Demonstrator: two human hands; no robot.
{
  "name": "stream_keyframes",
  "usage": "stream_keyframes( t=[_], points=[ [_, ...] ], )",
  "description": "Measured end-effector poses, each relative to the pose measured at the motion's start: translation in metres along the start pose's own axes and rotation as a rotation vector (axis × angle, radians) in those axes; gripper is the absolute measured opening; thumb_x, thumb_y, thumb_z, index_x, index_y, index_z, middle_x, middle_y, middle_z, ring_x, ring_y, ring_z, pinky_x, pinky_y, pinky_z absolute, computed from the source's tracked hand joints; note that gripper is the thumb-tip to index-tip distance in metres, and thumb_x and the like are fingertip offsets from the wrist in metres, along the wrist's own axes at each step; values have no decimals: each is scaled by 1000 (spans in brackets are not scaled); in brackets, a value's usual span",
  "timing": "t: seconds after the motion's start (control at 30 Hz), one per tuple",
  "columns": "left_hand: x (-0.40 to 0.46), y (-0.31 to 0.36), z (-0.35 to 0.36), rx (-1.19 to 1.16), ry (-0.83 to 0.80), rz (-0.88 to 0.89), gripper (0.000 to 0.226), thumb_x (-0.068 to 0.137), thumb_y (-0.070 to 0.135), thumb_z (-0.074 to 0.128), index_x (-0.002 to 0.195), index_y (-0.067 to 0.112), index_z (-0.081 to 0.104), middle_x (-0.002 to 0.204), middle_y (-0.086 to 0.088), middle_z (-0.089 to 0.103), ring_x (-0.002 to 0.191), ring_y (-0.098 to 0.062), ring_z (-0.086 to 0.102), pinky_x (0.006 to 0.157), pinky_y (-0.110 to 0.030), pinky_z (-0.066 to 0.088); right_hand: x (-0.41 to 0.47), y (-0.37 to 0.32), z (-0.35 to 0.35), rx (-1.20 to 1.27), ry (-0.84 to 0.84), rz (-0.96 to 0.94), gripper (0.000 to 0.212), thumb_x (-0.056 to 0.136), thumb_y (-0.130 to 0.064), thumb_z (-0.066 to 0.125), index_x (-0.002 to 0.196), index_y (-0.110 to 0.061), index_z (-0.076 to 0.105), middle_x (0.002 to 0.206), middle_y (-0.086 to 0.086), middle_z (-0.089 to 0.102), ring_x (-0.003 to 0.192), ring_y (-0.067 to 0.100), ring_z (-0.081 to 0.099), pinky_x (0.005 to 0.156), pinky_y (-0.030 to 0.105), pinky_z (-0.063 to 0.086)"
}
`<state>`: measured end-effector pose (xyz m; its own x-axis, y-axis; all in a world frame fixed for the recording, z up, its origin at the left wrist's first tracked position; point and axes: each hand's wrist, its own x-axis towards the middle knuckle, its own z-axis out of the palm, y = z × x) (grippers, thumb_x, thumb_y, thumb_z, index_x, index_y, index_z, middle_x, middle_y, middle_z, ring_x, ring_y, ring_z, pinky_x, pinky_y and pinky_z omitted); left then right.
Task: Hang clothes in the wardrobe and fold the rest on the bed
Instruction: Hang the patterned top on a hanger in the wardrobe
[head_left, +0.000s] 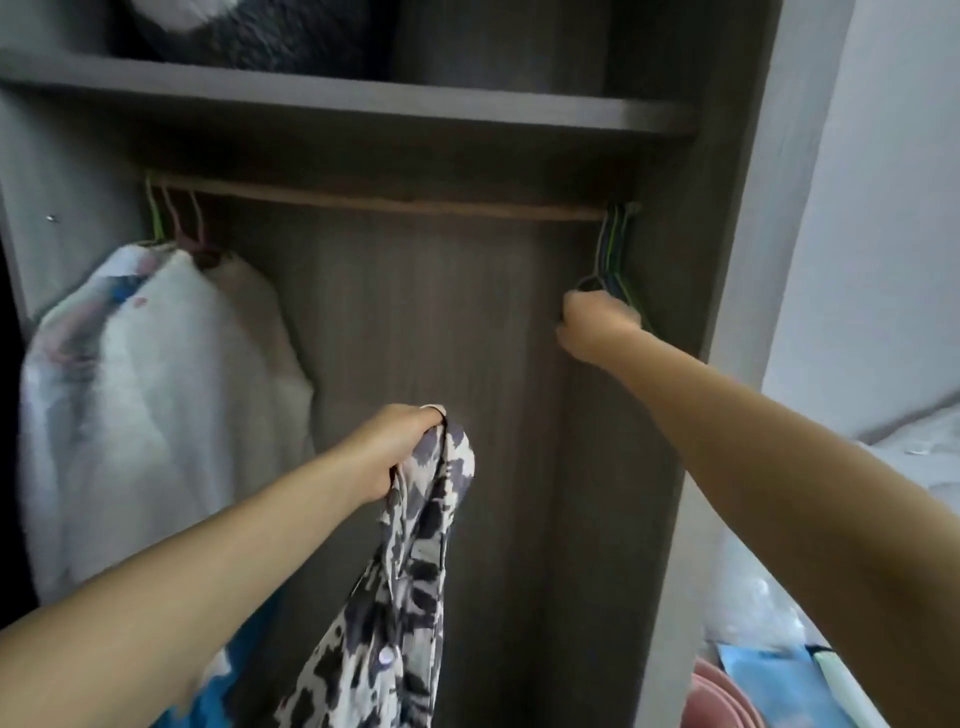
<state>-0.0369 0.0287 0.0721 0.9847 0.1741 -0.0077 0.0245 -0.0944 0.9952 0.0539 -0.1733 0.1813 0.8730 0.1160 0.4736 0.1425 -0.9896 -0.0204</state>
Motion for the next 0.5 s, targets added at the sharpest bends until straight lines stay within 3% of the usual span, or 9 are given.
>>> stream_keyframes(
  t=[0.1, 0.23, 0.37, 0.5],
  points=[
    [30, 13, -9, 2, -13, 44, 27, 90, 19, 57, 69, 12, 72, 67, -12, 71, 53, -23, 65, 65, -31, 51, 49, 13, 7, -323, 112, 9, 33, 95, -11, 47, 127, -7, 50, 126, 14, 55, 113, 33, 59, 76, 35, 44],
    [71, 18, -21, -4, -25, 63, 22, 92, 17, 54, 81, 10, 72, 78, -15, 73, 61, -26, 69, 69, -36, 54, 93, 19, 29, -593, 31, 59, 33, 96, -8, 44, 128, -6, 52, 126, 13, 55, 110, 29, 58, 73, 35, 46],
    [100, 15, -28, -20, -48, 50, 21, 92, 16, 53, 87, 8, 72, 84, -17, 73, 70, -29, 70, 77, -43, 55, 119, 30, 46, -648, -20, 146, 35, 98, -9, 40, 132, -8, 50, 128, 11, 55, 114, 27, 56, 77, 35, 47],
    [123, 13, -31, -13, -98, 35, 21, 92, 15, 53, 93, 5, 71, 88, -18, 73, 80, -32, 69, 83, -47, 53, 134, 50, 56, -594, 106, 145, 36, 100, -7, 31, 133, -8, 44, 129, 14, 55, 114, 29, 58, 79, 34, 46]
  ],
)
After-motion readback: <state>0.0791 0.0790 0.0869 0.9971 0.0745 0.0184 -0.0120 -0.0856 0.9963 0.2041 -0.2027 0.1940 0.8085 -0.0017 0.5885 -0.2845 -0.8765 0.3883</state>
